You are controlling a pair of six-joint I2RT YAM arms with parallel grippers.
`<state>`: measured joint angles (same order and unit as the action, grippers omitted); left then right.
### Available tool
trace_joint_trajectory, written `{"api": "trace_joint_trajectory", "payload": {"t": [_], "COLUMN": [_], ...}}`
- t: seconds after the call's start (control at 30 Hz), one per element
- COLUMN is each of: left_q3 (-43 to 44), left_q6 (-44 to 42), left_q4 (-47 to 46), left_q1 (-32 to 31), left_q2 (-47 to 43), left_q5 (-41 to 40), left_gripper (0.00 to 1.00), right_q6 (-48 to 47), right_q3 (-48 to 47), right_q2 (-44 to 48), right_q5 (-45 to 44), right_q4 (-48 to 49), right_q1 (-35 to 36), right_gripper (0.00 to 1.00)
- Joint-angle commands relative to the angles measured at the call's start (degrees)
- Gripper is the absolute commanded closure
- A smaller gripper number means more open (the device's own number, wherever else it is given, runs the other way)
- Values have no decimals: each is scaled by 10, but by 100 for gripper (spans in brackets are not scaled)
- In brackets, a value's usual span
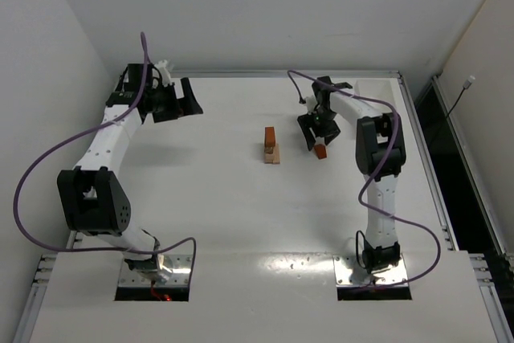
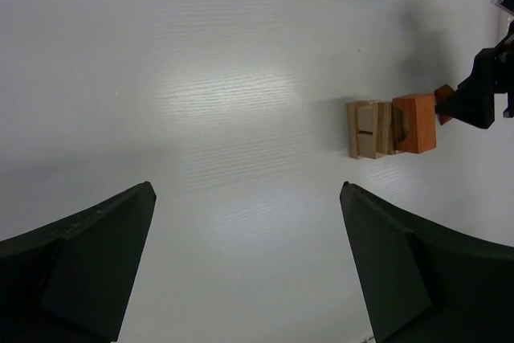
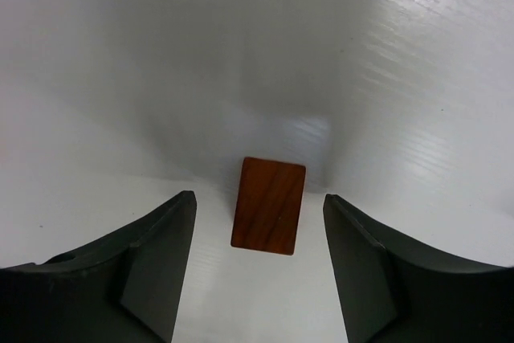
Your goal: Build the wood block tower
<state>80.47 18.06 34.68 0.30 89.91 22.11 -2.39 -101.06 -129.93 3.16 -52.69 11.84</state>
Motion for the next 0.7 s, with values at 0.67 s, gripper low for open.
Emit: {"api": "trace_joint_trajectory", "payload": {"t": [0.67], "left_q3": [-84], "left_q6": [-15], "left_q4": [-26], "left_q1": [-14], "left_q2": [-61], "left_q5": [-6], "left_gripper": [1], "right_q6": [67], "right_q3": [417], "right_q2": [351], "right_q5": [81], "right_q4": [355], "right_q1": [-7], "right_gripper": [41]}}
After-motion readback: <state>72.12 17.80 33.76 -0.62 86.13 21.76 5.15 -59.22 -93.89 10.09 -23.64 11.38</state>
